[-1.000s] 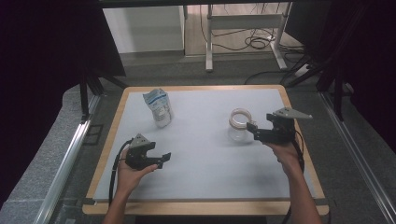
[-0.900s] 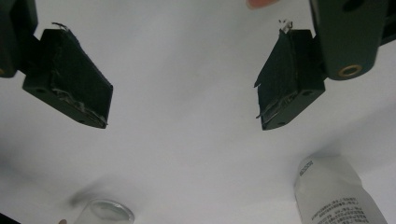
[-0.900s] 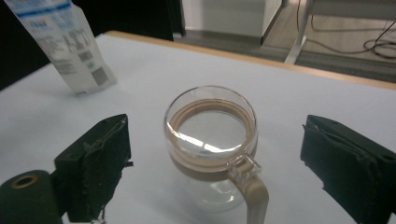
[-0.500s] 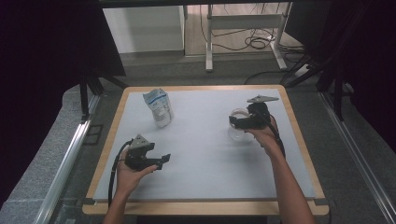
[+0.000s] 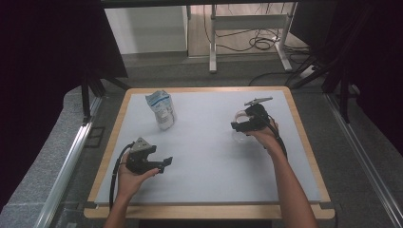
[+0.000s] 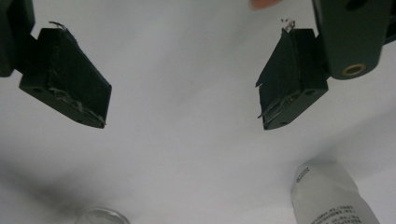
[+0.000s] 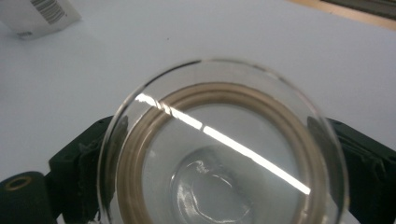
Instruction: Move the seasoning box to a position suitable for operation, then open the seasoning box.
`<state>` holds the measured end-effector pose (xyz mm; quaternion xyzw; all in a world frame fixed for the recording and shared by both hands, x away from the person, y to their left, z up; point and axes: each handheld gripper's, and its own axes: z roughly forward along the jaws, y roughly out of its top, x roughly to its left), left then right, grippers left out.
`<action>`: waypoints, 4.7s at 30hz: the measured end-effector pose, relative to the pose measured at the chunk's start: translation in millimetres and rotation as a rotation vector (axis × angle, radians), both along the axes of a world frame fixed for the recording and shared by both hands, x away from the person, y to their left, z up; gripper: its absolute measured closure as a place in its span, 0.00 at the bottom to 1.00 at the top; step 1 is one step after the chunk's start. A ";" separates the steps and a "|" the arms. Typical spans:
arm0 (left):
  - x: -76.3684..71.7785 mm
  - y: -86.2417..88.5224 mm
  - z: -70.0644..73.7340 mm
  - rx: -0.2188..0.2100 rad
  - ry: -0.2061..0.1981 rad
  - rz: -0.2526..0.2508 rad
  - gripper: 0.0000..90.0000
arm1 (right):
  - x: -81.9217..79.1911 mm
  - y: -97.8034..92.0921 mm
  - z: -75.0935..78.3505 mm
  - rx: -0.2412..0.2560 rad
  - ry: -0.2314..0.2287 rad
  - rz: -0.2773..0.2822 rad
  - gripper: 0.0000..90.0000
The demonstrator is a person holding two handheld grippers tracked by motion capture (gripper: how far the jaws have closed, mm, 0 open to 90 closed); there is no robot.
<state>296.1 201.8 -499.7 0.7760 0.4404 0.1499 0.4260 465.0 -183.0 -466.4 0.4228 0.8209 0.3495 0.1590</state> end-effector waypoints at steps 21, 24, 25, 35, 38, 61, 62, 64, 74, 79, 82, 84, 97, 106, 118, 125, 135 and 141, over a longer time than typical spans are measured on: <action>0.4 1.9 -3.8 0.010 0.010 0.001 0.19 | -21.6 -7.1 26.2 0.015 -0.056 0.065 0.12; -0.3 2.5 -3.4 0.007 0.009 0.003 0.19 | -29.3 -10.7 31.0 0.012 -0.058 0.075 0.12; -0.5 2.7 -3.3 0.006 0.009 0.004 0.19 | -31.8 -11.8 32.1 0.011 -0.058 0.080 0.12; -0.9 4.2 -4.2 0.011 0.013 0.006 0.19 | -57.6 -18.8 32.8 0.004 -0.057 0.157 0.12; -1.2 3.9 -4.8 0.012 0.015 0.005 0.19 | -66.1 -20.8 31.2 0.000 -0.057 0.177 0.12; -1.0 3.7 -9.8 0.020 0.029 0.009 0.19 | -80.8 -27.0 5.0 -0.053 0.051 0.330 0.12; -1.0 3.7 -9.8 0.020 0.029 0.009 0.19 | -80.6 -27.6 4.6 -0.045 0.047 0.329 0.12; -0.9 3.5 -10.0 0.017 0.031 0.014 0.19 | -80.4 -27.8 4.5 -0.042 0.052 0.325 0.12; -0.4 4.0 -12.0 0.004 0.030 0.003 0.19 | -96.3 -38.9 34.9 0.117 -0.096 0.226 0.08; -1.5 6.8 -9.7 -0.005 0.018 0.012 0.19 | -114.7 -41.5 36.4 0.192 -0.163 0.181 0.18; -1.9 7.2 -9.0 -0.004 0.015 0.017 0.19 | -124.2 -42.7 34.1 0.204 -0.193 0.160 0.20; -2.0 6.9 -9.2 0.002 0.014 0.019 0.19 | -130.7 -45.7 33.2 0.222 -0.210 0.142 0.23; -3.7 2.6 -8.5 0.007 0.005 0.009 0.19 | -163.0 -81.9 39.8 0.289 -0.322 -0.027 0.64; -6.3 1.0 -7.6 0.008 -0.008 0.005 0.19 | -163.4 -90.0 37.1 0.274 -0.323 -0.065 0.92; -8.9 -8.9 -4.1 -0.031 -0.048 -0.006 0.29 | -160.7 -81.6 28.2 0.171 -0.305 -0.075 1.00; -9.4 -6.4 -1.7 -0.057 -0.039 -0.020 0.38 | -159.5 -79.6 25.2 0.142 -0.306 -0.082 1.00; -10.2 -11.1 -2.9 -0.084 -0.047 -0.047 0.56 | -152.7 -80.8 15.6 0.129 -0.286 -0.104 1.00; -11.2 -19.6 -0.8 -0.091 -0.052 -0.082 0.77 | -154.3 -82.1 13.6 0.150 -0.292 -0.111 1.00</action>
